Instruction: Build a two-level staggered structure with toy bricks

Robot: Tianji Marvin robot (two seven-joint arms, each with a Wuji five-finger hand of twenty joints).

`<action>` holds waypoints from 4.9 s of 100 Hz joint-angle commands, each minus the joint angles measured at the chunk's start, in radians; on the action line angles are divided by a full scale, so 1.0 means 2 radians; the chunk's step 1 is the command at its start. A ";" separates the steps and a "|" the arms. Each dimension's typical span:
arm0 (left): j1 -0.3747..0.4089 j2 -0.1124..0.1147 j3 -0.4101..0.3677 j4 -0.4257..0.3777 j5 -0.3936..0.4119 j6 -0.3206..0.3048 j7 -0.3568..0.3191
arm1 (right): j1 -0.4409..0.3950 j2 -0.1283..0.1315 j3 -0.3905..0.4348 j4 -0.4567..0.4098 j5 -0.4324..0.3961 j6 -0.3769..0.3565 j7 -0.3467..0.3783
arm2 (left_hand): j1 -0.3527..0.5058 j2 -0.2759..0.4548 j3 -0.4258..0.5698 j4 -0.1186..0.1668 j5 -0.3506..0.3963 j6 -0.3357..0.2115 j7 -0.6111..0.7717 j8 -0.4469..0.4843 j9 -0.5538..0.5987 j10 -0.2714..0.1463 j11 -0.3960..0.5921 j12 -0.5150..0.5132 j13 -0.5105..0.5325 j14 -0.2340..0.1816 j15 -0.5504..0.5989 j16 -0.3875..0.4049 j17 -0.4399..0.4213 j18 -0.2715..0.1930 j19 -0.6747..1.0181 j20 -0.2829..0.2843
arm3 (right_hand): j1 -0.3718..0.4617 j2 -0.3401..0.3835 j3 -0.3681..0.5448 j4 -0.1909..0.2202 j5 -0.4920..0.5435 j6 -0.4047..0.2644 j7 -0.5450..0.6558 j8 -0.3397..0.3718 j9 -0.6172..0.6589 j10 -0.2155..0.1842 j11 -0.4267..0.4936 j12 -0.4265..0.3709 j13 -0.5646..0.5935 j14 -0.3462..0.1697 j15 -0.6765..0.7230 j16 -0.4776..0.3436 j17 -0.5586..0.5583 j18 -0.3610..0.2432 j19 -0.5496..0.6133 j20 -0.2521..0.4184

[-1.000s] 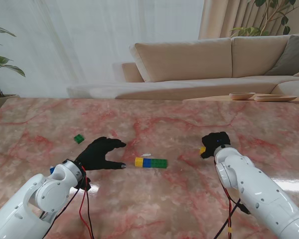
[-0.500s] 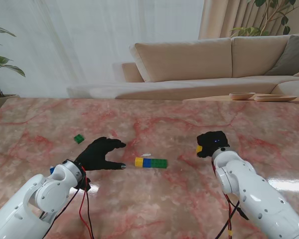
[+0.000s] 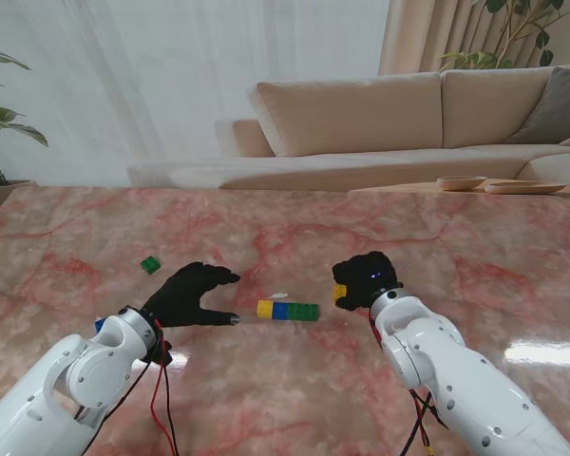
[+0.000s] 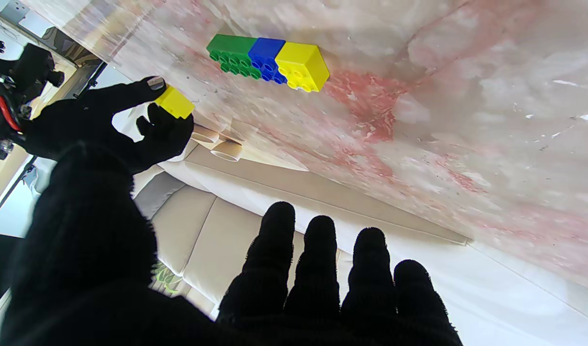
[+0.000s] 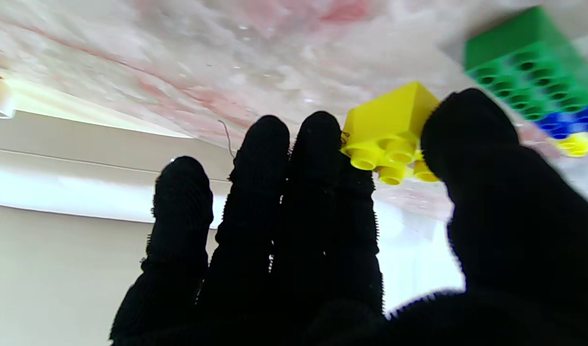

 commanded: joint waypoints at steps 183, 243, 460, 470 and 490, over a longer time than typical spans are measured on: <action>0.019 0.001 -0.018 -0.008 0.004 -0.006 -0.003 | 0.118 -0.019 -0.198 0.069 0.057 0.098 0.011 | 0.002 0.018 0.010 0.000 0.001 0.007 -0.010 -0.008 -0.017 0.000 -0.011 -0.006 -0.017 -0.023 -0.013 -0.005 0.000 -0.024 -0.019 0.010 | 0.017 0.026 0.026 0.008 0.020 -0.034 0.055 0.007 -0.014 0.012 0.001 0.012 -0.016 0.004 0.026 0.017 -0.020 0.000 0.035 0.024; 0.019 0.002 -0.019 -0.008 0.003 -0.006 -0.007 | 0.124 -0.018 -0.206 0.068 0.054 0.104 0.025 | 0.002 0.017 0.010 0.001 0.001 0.007 -0.010 -0.008 -0.017 0.000 -0.011 -0.007 -0.017 -0.023 -0.013 -0.005 -0.001 -0.024 -0.020 0.009 | 0.015 0.025 0.022 0.009 0.015 -0.030 0.049 0.009 -0.021 0.012 0.002 0.007 -0.021 0.004 0.025 0.016 -0.024 -0.001 0.031 0.030; 0.021 0.004 -0.023 -0.012 0.001 -0.009 -0.017 | 0.111 -0.011 -0.193 0.042 0.024 0.107 0.065 | 0.001 0.018 0.010 0.000 0.000 0.008 -0.010 -0.008 -0.018 0.000 -0.011 -0.007 -0.018 -0.023 -0.013 -0.006 -0.001 -0.024 -0.026 0.012 | -0.035 0.048 -0.096 0.095 -0.072 0.045 -0.168 0.101 -0.185 0.023 -0.033 -0.060 -0.134 -0.006 -0.017 0.005 -0.094 -0.020 -0.032 0.053; 0.021 0.004 -0.023 -0.013 0.001 -0.009 -0.017 | 0.102 -0.011 -0.181 0.033 0.016 0.104 0.064 | 0.001 0.018 0.010 0.000 0.000 0.007 -0.010 -0.008 -0.018 -0.001 -0.011 -0.007 -0.018 -0.023 -0.013 -0.006 -0.001 -0.025 -0.025 0.012 | -0.038 0.050 -0.097 0.096 -0.079 0.047 -0.175 0.099 -0.195 0.023 -0.036 -0.064 -0.140 -0.006 -0.019 0.004 -0.098 -0.021 -0.036 0.053; 0.023 0.004 -0.024 -0.014 0.002 -0.010 -0.015 | 0.062 -0.010 -0.133 -0.008 -0.007 0.089 0.064 | 0.001 0.019 0.010 0.000 0.000 0.008 -0.010 -0.008 -0.018 -0.001 -0.011 -0.007 -0.019 -0.023 -0.013 -0.006 -0.001 -0.024 -0.024 0.012 | -0.045 0.058 -0.095 0.098 -0.081 0.048 -0.180 0.099 -0.201 0.024 -0.040 -0.073 -0.145 -0.005 -0.028 -0.001 -0.100 -0.022 -0.047 0.051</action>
